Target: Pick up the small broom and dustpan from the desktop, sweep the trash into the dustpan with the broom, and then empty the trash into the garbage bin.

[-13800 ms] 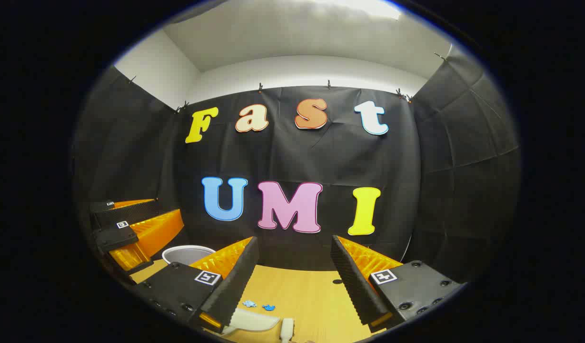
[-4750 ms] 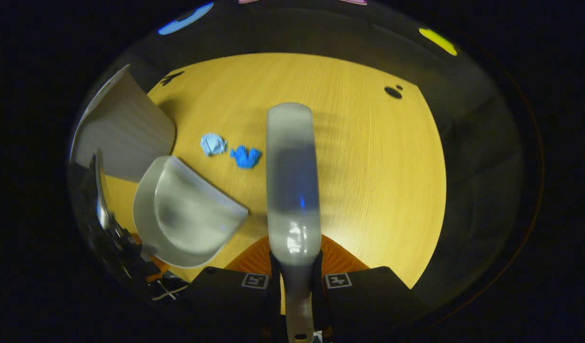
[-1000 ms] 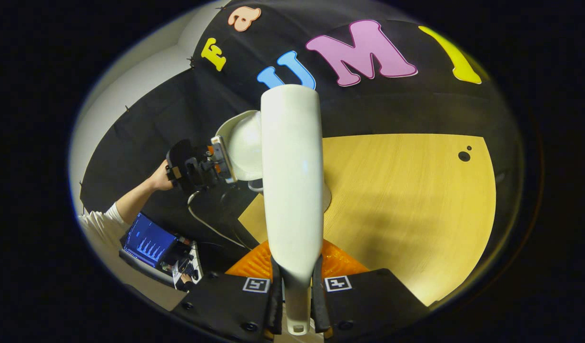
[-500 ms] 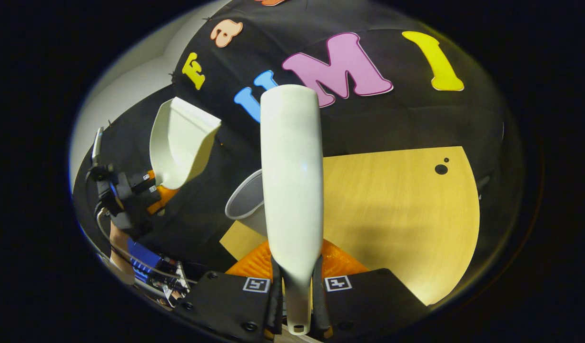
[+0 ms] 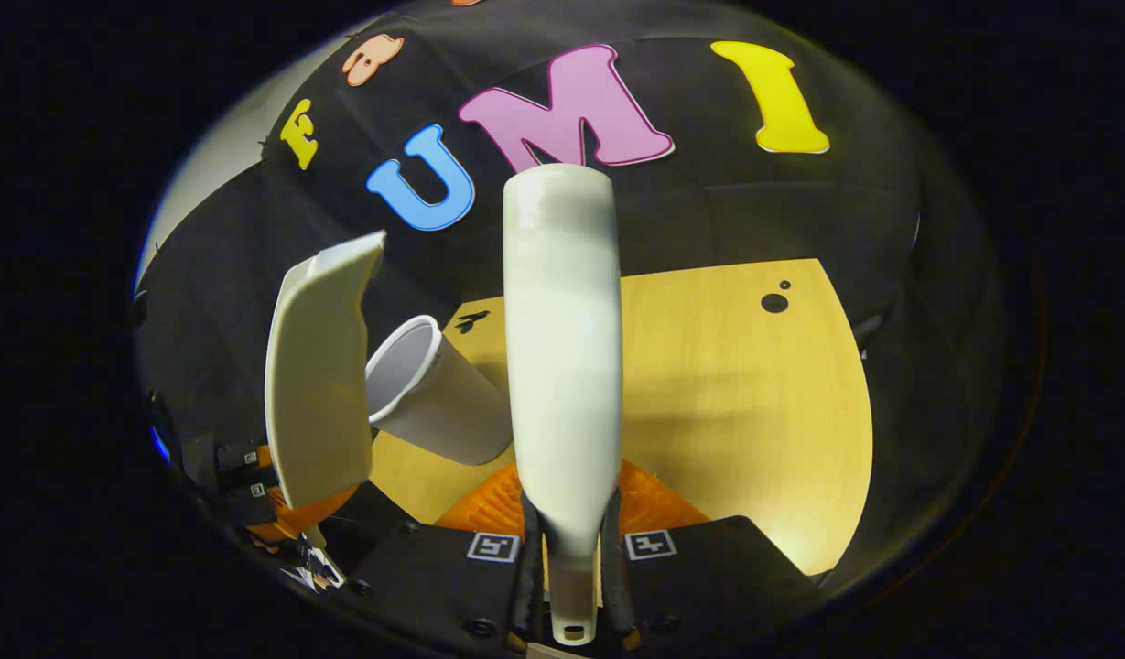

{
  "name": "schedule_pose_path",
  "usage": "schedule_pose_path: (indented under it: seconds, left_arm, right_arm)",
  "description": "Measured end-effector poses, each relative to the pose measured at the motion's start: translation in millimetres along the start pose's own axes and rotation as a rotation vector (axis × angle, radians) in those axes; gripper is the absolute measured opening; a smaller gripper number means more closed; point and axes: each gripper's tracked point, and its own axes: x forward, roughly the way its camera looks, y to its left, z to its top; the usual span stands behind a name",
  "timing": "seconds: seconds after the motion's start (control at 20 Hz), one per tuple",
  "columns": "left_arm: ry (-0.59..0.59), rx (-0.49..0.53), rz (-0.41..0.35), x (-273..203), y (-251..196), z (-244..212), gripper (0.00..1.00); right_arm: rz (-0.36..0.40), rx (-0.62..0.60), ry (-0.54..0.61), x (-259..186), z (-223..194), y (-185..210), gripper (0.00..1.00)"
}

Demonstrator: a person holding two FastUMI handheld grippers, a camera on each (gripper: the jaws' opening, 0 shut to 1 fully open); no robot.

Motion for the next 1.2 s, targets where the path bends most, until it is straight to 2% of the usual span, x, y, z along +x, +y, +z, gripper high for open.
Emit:
schedule_pose_path:
  seconds: [0.25, 0.4, 0.55, 0.7, 0.9, 1.2]
  left_arm:
    - [0.174, -0.112, -0.099, 24.3, -23.0, -17.4, 0.25]
    - [0.286, -0.092, -0.095, 44.7, -26.4, -32.3, 0.25]
    - [0.397, -0.08, -0.133, 54.8, -33.2, -50.5, 0.25]
    - [0.49, -0.108, -0.147, 59.0, -32.1, -43.7, 0.25]
    - [0.549, -0.11, -0.133, 58.2, -30.3, -27.6, 0.25]
    - [0.602, -0.122, -0.139, 63.5, -29.6, -21.1, 0.25]
  right_arm:
    - [-0.107, 0.077, 0.124, 21.3, -47.9, -37.1, 0.28]
    - [-0.175, 0.094, 0.21, 44.1, -84.5, -56.1, 0.28]
    - [-0.211, 0.111, 0.317, 66.1, -121.4, -67.4, 0.28]
    - [-0.251, 0.173, 0.406, 79.7, -152.1, -76.8, 0.28]
    - [-0.314, 0.162, 0.493, 98.1, -184.9, -95.5, 0.28]
    - [-0.367, 0.212, 0.593, 116.5, -222.0, -98.5, 0.28]
